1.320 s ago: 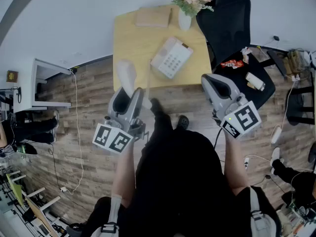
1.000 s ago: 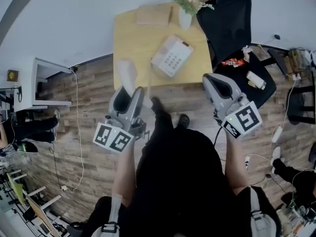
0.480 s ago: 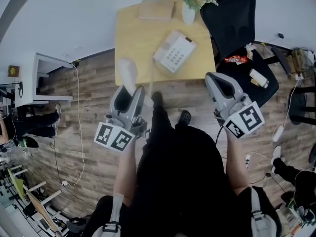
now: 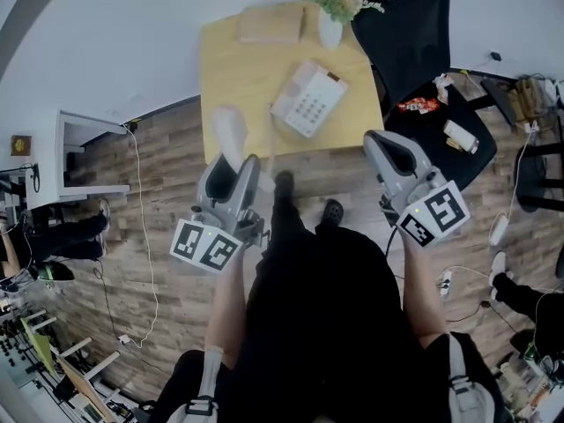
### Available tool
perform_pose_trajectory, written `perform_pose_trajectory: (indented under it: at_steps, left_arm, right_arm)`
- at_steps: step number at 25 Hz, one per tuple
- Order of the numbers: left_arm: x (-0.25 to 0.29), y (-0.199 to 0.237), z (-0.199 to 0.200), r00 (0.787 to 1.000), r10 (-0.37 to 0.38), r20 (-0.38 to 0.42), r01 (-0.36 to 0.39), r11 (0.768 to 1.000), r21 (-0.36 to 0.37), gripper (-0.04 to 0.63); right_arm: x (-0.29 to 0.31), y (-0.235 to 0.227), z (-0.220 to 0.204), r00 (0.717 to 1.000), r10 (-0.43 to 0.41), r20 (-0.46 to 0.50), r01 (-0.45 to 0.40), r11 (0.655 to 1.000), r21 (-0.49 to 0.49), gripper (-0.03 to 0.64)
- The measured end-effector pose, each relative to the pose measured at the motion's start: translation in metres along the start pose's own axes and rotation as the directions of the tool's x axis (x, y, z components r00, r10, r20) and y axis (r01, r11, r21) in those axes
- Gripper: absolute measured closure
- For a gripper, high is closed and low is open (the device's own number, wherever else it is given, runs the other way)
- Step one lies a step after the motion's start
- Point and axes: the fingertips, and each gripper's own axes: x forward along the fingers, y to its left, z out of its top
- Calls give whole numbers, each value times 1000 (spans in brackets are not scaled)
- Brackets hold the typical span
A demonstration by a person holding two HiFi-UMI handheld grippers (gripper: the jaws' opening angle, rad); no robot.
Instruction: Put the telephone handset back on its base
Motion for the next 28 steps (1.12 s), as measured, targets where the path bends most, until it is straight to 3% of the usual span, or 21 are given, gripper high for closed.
perform_pose_trajectory:
  at_steps: [28]
  left_arm:
    - [99,94,33,978,-191,-86,187,981,-51,376]
  right_arm:
    - [96,-25,23,982,-186,-11,186,983,-3,615]
